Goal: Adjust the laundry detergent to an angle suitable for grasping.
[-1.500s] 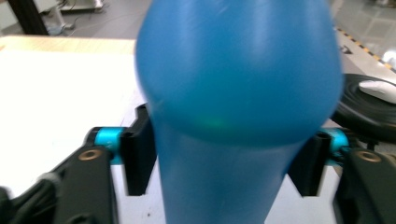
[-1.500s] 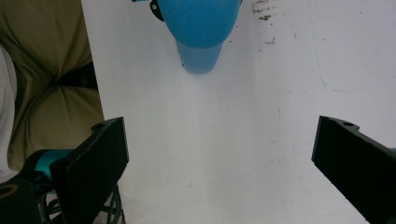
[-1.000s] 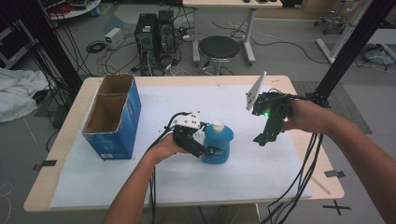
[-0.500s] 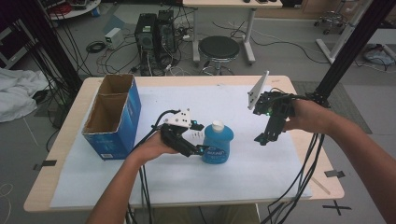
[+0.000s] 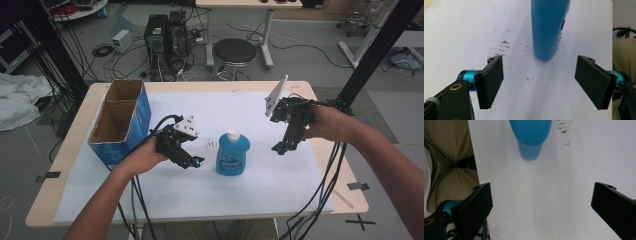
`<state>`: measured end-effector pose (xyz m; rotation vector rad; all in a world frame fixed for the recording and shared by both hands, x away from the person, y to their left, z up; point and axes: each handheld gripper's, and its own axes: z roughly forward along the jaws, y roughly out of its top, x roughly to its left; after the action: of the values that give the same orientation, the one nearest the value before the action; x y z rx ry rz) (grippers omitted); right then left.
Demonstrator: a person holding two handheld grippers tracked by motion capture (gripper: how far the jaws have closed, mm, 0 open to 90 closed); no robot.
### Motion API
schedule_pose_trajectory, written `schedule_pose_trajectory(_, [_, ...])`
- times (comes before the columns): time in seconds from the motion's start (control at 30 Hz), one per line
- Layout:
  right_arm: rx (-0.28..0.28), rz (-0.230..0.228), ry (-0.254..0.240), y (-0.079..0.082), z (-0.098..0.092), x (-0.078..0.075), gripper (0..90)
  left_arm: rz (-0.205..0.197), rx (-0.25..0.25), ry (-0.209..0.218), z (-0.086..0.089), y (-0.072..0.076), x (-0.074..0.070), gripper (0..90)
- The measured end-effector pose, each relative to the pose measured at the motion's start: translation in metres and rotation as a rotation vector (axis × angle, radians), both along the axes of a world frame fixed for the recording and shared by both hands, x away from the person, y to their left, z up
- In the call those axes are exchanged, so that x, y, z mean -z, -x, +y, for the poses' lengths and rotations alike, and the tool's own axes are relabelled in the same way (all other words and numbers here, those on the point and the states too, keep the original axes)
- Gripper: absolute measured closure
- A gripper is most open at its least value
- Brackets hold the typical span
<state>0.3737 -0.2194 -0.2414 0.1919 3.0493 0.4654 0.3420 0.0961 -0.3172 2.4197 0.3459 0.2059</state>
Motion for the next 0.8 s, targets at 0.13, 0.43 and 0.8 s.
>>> schedule_pose_trajectory(0.13, [0.002, 0.002, -0.002, -0.001, 0.001, 0.000, 2.8, 0.011, -0.008, -0.025, 0.006, 0.002, -0.006, 23.3])
schedule_pose_trajectory(0.43, [-0.010, 0.002, -0.007, -0.005, 0.004, 0.002, 2.8, 0.044, 0.034, -0.068, 0.017, 0.003, -0.019, 12.0])
schedule_pose_trajectory(0.8, [-0.011, -0.005, -0.016, -0.008, 0.006, 0.001, 2.8, 0.085, 0.026, -0.204, 0.020, 0.003, -0.027, 1.6])
